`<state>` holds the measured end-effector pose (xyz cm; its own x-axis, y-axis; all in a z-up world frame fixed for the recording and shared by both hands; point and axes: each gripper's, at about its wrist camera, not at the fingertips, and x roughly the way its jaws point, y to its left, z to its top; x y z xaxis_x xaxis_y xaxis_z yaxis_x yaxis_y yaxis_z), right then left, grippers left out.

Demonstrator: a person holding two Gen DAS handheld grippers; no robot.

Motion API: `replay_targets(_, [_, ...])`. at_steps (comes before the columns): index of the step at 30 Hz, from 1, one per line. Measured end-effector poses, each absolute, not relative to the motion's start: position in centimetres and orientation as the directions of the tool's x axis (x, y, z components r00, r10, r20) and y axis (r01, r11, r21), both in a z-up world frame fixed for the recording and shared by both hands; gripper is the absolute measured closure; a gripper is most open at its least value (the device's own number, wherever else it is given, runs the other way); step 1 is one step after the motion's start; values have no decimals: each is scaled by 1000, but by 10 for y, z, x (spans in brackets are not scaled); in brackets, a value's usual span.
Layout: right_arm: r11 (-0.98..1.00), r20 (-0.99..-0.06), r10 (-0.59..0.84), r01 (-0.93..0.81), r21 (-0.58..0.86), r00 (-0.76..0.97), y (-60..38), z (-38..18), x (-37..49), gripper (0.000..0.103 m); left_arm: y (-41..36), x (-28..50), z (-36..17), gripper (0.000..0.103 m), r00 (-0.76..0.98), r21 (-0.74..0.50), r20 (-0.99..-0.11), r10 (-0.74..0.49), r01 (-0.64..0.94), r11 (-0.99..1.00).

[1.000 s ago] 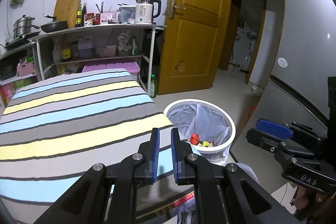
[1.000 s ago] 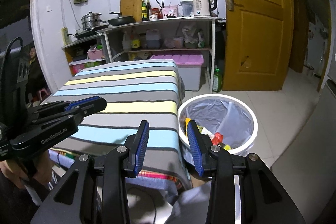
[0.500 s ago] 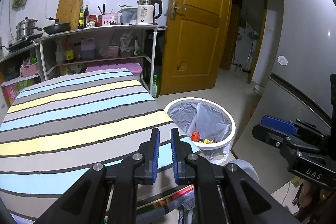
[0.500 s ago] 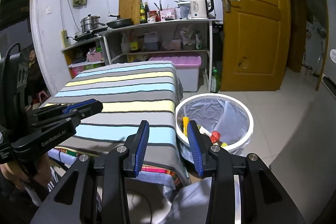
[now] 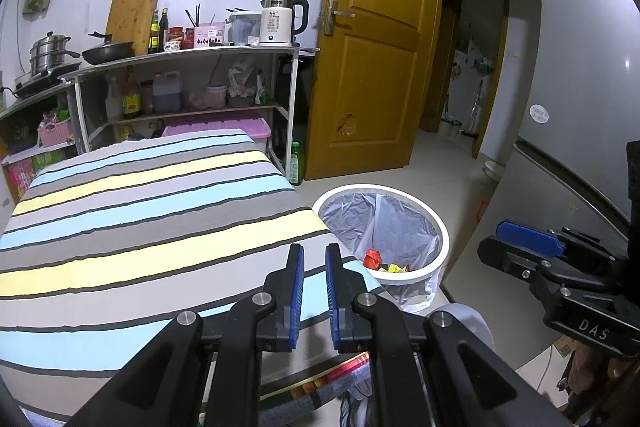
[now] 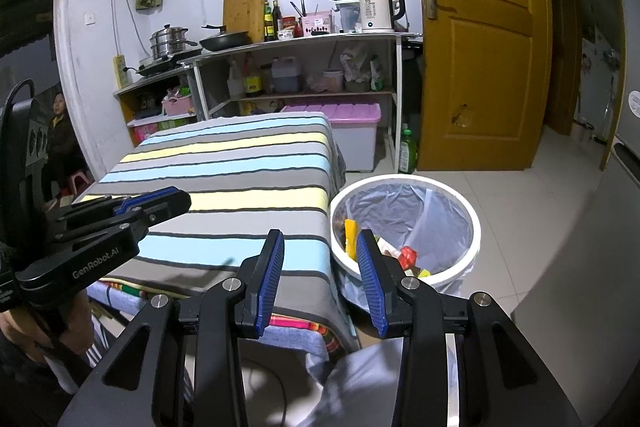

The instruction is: Collect trash

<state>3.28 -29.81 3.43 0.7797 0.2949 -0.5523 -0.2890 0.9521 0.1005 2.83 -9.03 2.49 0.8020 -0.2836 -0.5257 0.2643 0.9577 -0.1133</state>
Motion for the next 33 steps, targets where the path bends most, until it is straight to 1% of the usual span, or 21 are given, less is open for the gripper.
replay_targets(20, [952,-552,296,-289,101,780,-298,34,32,64,-95,31,25,93,799,-111,-528,-288,271,956])
replay_targets(33, [952,-552,296,-290,101,780,-299,33,34,64,-102,32,26,93,803,-83,-531,-272,270,959])
